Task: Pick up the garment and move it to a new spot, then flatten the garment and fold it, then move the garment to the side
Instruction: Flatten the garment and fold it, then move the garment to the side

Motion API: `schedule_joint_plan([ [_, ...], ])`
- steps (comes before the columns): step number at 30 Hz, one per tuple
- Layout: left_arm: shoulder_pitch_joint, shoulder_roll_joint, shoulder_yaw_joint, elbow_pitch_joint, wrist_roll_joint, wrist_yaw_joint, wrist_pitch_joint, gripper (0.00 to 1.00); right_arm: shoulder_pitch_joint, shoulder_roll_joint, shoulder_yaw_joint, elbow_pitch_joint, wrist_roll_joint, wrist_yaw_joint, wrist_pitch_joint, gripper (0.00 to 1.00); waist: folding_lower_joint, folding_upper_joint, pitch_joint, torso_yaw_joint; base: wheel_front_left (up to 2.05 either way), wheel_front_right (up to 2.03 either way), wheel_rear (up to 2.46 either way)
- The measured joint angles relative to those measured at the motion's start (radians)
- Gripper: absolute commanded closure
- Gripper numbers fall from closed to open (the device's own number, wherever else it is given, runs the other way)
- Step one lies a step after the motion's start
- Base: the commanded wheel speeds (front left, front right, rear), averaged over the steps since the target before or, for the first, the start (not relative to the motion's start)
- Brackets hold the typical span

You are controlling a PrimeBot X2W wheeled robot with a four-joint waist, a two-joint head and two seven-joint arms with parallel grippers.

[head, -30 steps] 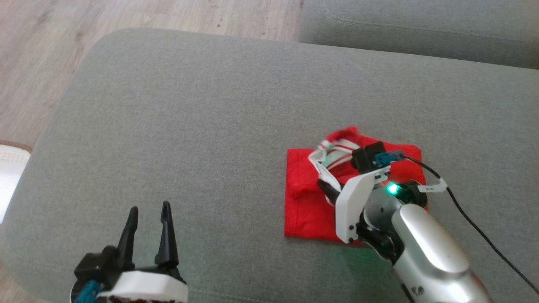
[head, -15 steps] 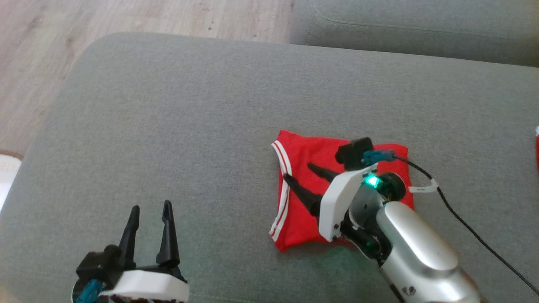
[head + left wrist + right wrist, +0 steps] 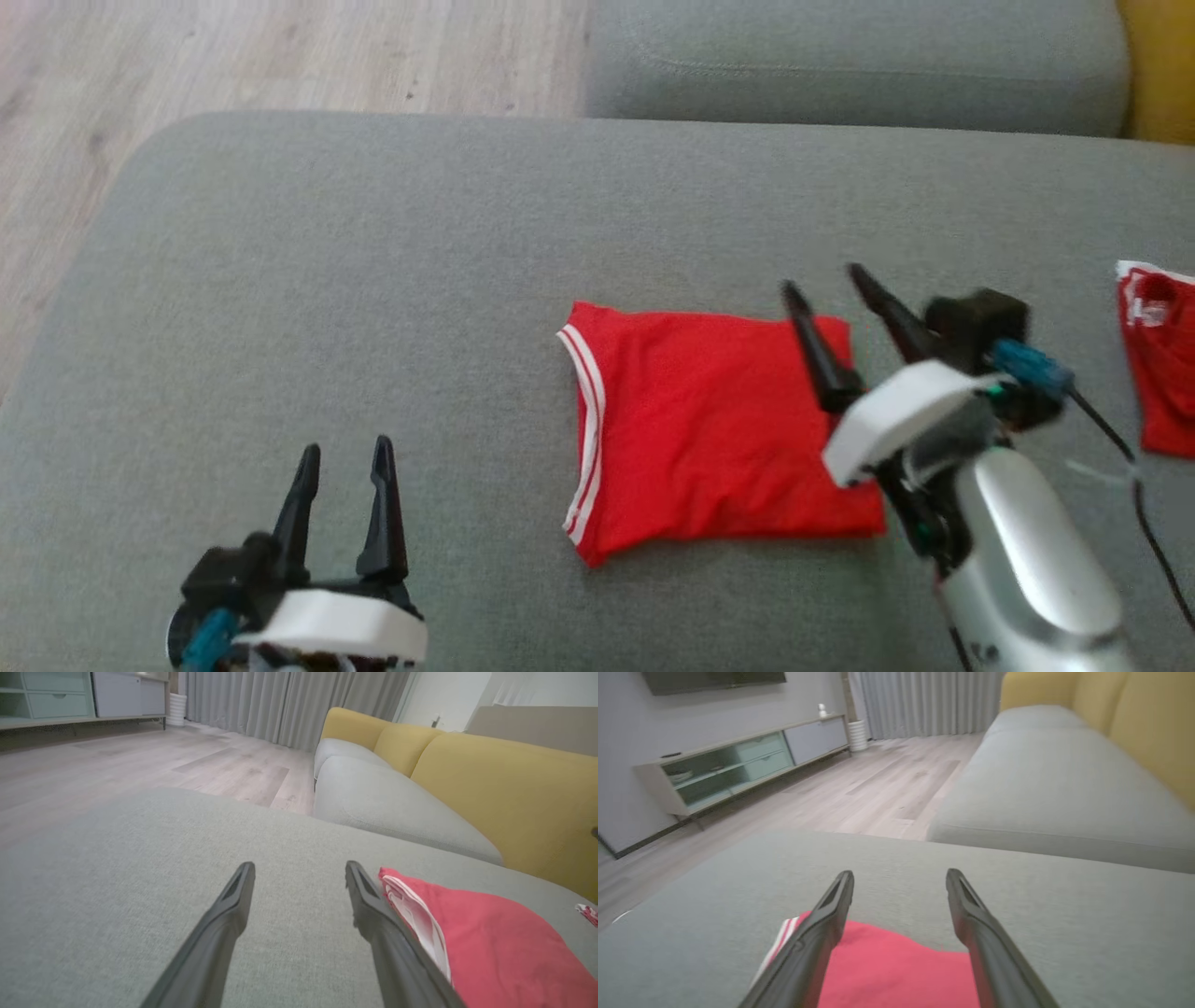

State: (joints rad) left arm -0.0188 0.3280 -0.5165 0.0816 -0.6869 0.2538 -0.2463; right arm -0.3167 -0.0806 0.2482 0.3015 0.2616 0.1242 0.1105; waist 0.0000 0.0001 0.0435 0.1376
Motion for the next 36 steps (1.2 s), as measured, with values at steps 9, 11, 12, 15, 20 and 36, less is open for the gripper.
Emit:
schedule_joint_plan([
  [9, -0.025, -0.011, -0.001, 0.05, 0.0, 0.0, 0.007, 0.0, 0.191, 0.017, -0.177, -0.04, -0.105, 0.0, -0.092, 0.0, 0.0, 0.0, -0.047, -0.048, 0.0, 0.0, 0.0],
  [11, -0.024, -0.014, -0.002, 0.059, 0.0, 0.0, 0.007, 0.0, 0.225, 0.023, -0.198, -0.05, -0.114, 0.0, -0.107, 0.0, -0.0001, 0.0, -0.056, -0.057, 0.0, 0.0, 0.0],
  [12, -0.022, -0.016, -0.003, 0.063, 0.0, 0.0, 0.007, 0.0, 0.24, 0.025, -0.203, -0.058, -0.115, 0.0, -0.116, 0.0, -0.0001, 0.0, -0.06, -0.06, 0.0, 0.0, 0.0],
  [15, -0.014, -0.02, -0.012, 0.071, 0.0, -0.009, 0.007, 0.0, 0.285, 0.031, -0.216, -0.078, -0.128, 0.0, -0.151, 0.0, -0.0001, 0.0, -0.075, -0.065, 0.0, 0.0, 0.0],
  [20, 0.007, -0.021, -0.029, 0.077, -0.003, -0.017, 0.007, 0.0, 0.355, 0.034, -0.222, -0.095, -0.109, 0.0, -0.185, 0.0, -0.0001, 0.0, -0.091, -0.067, 0.0, 0.0, 0.0],
  [36, 0.063, 0.004, -0.029, 0.073, -0.017, -0.007, 0.018, 0.0, 0.41, 0.035, -0.222, -0.093, -0.077, 0.0, -0.214, 0.0, -0.0001, 0.0, -0.115, -0.073, 0.0, 0.0, 0.0],
])
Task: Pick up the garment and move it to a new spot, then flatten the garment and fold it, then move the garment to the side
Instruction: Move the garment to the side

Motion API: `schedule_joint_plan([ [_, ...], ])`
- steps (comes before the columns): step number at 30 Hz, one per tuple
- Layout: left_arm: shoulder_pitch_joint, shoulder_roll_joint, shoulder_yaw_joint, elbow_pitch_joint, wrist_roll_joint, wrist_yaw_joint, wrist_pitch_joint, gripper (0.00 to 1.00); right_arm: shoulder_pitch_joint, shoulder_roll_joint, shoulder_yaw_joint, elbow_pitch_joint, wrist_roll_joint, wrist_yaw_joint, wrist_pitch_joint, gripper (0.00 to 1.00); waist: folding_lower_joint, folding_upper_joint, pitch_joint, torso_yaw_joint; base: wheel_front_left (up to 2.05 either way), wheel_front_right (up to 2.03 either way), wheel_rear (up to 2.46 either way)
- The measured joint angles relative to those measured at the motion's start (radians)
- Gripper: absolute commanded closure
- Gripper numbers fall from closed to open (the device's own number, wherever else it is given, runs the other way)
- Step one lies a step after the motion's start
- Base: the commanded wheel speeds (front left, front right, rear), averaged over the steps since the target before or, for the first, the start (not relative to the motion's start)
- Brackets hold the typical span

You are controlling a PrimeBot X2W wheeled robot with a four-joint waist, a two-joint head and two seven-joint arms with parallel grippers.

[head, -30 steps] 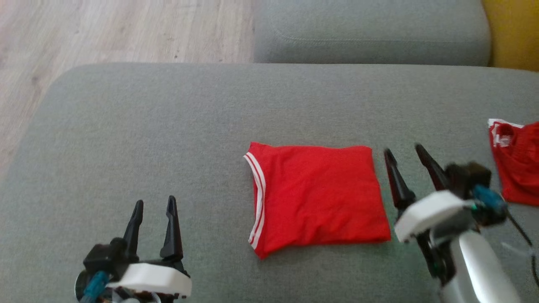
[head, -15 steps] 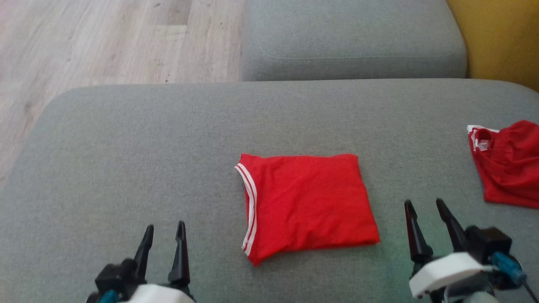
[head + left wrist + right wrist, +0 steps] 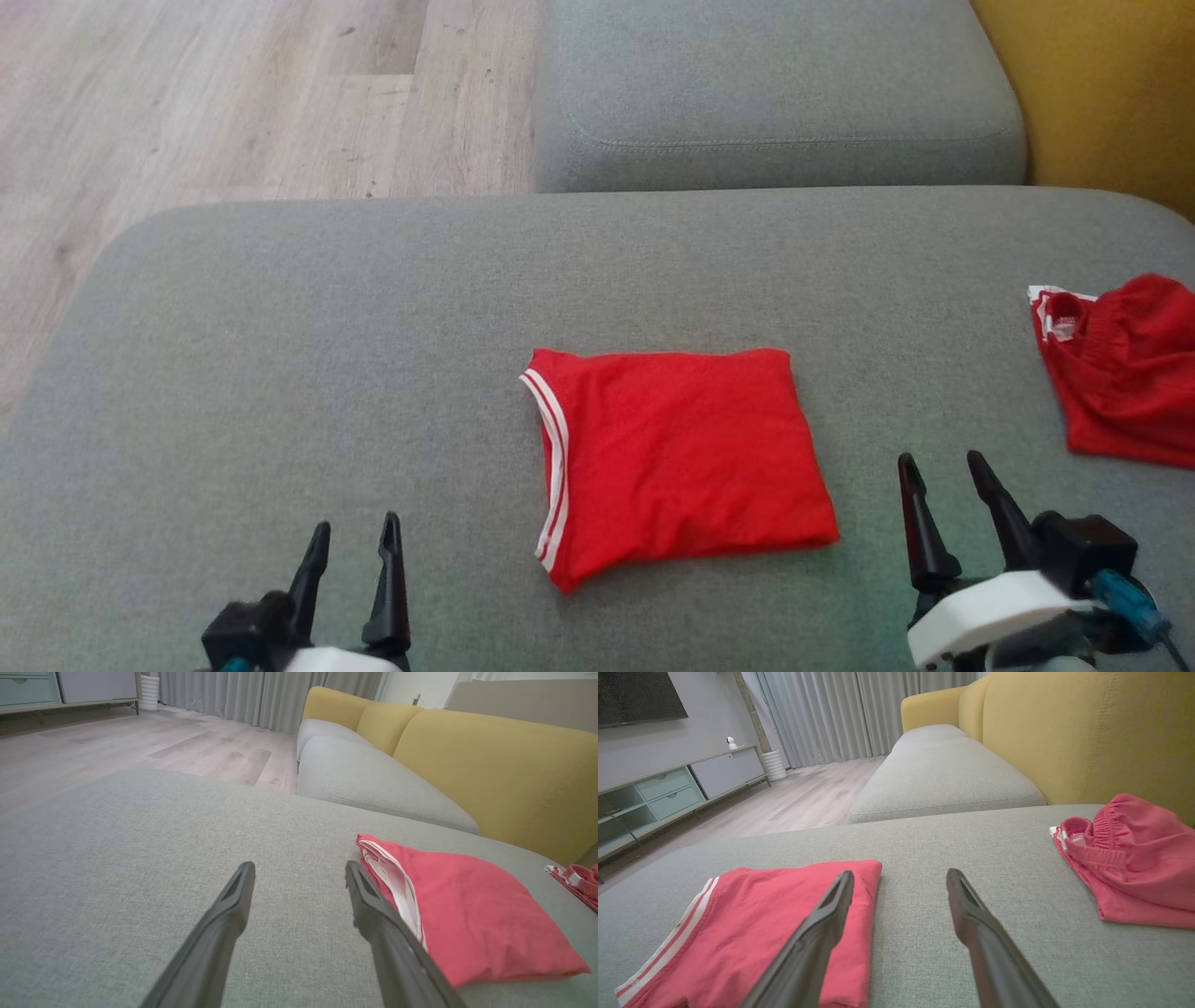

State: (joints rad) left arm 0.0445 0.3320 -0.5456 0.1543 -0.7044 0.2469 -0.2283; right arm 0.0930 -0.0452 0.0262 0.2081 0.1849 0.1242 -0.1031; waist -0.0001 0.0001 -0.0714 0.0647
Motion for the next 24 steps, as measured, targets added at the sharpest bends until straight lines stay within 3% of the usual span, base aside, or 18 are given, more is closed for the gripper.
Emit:
schedule_joint_plan([
  [14, 0.004, 0.002, -0.001, -0.007, 0.0, 0.009, 0.008, 0.0, -0.009, 0.0, 0.004, 0.052, -0.009, 0.0, 0.036, 0.0, 0.0001, 0.0, 0.008, 0.022, 0.0, 0.0, 0.0],
  [24, 0.002, 0.002, -0.007, -0.011, 0.0, 0.009, 0.01, 0.0, -0.232, 0.0, -0.037, 0.162, -0.046, 0.0, 0.198, 0.0, 0.0001, 0.0, 0.025, 0.085, 0.0, 0.0, 0.0],
])
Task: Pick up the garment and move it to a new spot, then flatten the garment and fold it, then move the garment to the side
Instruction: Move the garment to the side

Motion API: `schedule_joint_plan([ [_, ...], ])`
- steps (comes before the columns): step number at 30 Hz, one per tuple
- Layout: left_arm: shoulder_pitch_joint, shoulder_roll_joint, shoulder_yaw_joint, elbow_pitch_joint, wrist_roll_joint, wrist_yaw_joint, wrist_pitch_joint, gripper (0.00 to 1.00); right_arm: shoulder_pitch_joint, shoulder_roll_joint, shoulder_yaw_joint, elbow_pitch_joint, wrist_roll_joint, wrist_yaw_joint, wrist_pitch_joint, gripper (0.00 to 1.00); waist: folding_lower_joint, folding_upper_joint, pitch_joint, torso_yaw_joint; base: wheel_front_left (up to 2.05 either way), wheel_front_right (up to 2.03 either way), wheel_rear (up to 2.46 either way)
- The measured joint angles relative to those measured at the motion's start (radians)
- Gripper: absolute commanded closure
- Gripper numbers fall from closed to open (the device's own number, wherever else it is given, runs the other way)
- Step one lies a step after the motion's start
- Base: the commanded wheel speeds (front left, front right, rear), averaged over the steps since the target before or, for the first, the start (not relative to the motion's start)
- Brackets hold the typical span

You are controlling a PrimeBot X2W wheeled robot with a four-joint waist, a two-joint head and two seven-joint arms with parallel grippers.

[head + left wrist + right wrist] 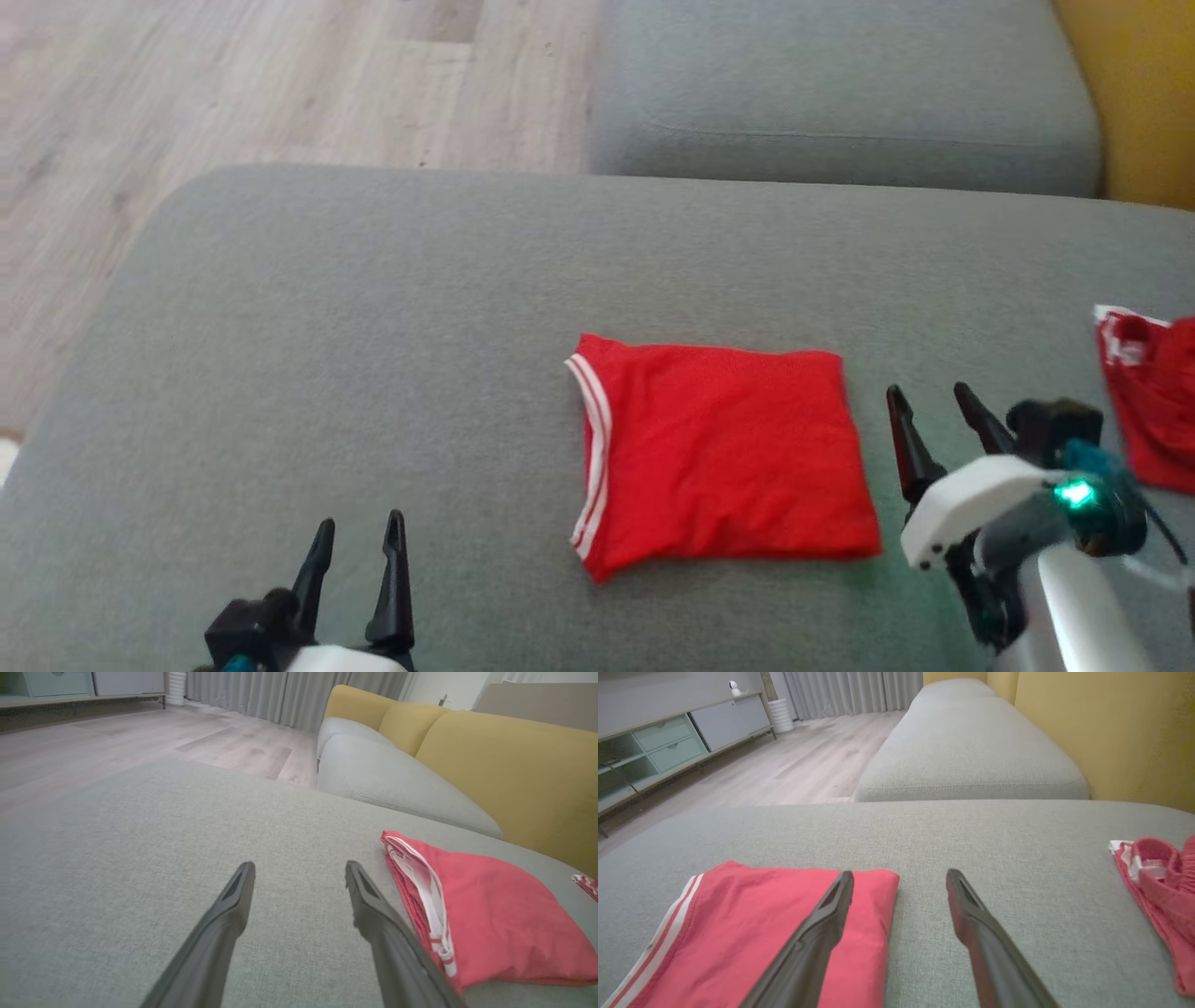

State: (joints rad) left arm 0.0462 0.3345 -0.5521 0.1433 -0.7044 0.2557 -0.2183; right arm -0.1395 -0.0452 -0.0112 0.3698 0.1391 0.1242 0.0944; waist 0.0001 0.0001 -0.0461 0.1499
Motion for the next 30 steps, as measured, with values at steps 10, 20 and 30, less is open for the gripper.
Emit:
schedule_joint_plan([
  [10, 0.0, -0.005, -0.007, 0.018, 0.0, -0.001, -0.002, 0.0, -0.071, 0.0, -0.057, 0.241, -0.015, 0.0, 0.105, 0.0, 0.0001, 0.0, 0.037, 0.1, 0.0, 0.0, 0.0],
  [20, 0.0, -0.012, -0.007, 0.036, 0.0, -0.01, -0.012, 0.0, -0.139, -0.003, -0.02, 0.366, 0.073, 0.0, 0.162, 0.43, 0.0, 0.0, 0.066, 0.131, 0.0, 0.0, 0.0],
  [30, -0.002, -0.015, -0.005, 0.038, 0.0, -0.018, -0.013, 0.0, -0.207, 0.0, 0.002, 0.399, 0.065, 0.0, 0.086, 1.0, 0.0, 0.0, 0.088, 0.068, 0.0, 0.0, 0.0],
])
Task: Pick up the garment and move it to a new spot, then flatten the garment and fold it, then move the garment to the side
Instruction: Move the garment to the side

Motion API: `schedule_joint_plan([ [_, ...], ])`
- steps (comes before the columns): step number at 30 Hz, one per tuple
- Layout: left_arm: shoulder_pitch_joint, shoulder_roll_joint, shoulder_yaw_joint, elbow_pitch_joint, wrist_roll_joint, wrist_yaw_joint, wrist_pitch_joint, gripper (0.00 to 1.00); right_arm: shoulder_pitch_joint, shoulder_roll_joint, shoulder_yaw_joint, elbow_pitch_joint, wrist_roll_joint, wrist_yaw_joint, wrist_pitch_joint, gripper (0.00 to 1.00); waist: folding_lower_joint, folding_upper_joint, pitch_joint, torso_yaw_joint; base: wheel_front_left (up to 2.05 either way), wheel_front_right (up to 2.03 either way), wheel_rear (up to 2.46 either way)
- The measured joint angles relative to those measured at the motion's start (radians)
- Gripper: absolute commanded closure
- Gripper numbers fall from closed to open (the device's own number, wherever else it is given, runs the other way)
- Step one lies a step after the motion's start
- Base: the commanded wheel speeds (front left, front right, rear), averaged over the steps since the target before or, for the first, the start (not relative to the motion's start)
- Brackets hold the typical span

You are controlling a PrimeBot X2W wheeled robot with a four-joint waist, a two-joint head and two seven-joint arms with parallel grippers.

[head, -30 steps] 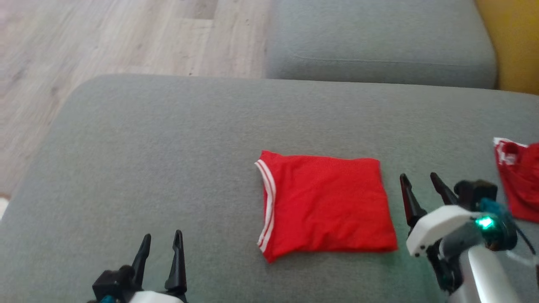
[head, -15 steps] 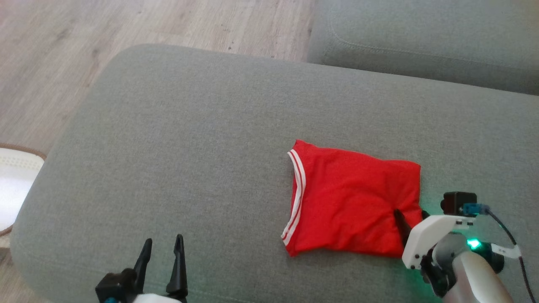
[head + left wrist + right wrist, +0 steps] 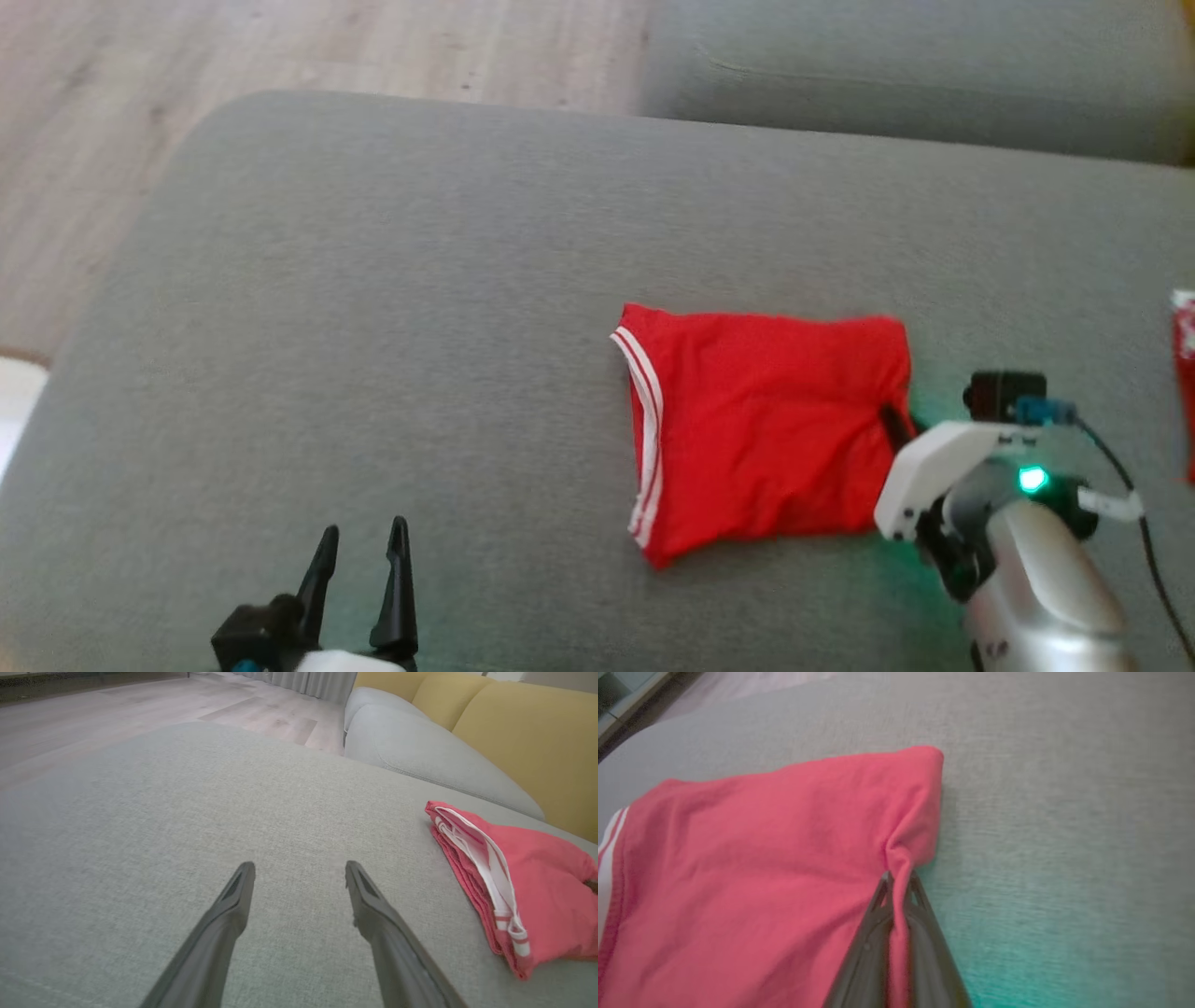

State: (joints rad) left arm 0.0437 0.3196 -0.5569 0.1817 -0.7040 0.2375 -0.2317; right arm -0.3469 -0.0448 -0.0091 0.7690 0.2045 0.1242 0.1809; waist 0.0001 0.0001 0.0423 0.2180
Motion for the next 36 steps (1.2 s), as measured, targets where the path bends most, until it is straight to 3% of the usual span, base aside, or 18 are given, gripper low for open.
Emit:
schedule_joint_plan([
  [5, -0.011, -0.002, 0.003, -0.021, 0.009, 0.0, -0.003, 0.0, -0.054, -0.008, -0.006, -0.049, -0.052, 0.0, -0.014, 1.0, 0.0, 0.0, 0.022, -0.082, 0.0, 0.0, 0.0],
  [13, -0.084, -0.002, 0.007, -0.056, 0.034, 0.002, -0.008, 0.0, -0.084, -0.079, -0.023, -0.173, -0.073, 0.0, 0.006, 1.0, 0.0, 0.0, 0.078, -0.263, 0.0, 0.0, 0.0],
  [23, -0.145, 0.006, 0.003, -0.07, 0.056, 0.006, 0.012, 0.0, -0.118, -0.091, 0.001, -0.269, -0.067, 0.0, 0.023, 1.0, 0.0, 0.0, 0.158, -0.462, 0.0, 0.0, 0.0],
  [28, -0.152, 0.007, 0.0, -0.072, 0.056, 0.007, 0.017, 0.0, -0.121, -0.094, 0.003, -0.29, -0.063, 0.0, 0.029, 1.0, 0.0002, -0.0001, 0.185, -0.487, 0.0, 0.0, 0.0],
  [32, -0.152, 0.011, 0.0, -0.07, 0.056, 0.01, 0.019, 0.0, -0.176, -0.1, 0.009, -0.265, -0.059, 0.0, 0.04, 1.0, -0.0001, 0.0, 0.177, -0.47, 0.0, 0.0, 0.0],
  [36, -0.152, 0.011, -0.001, -0.072, 0.056, 0.013, 0.019, 0.0, -0.269, -0.147, -0.021, -0.208, -0.072, 0.0, 0.05, 1.0, -0.0002, 0.0, 0.165, -0.437, 0.0, 0.0, 0.0],
])
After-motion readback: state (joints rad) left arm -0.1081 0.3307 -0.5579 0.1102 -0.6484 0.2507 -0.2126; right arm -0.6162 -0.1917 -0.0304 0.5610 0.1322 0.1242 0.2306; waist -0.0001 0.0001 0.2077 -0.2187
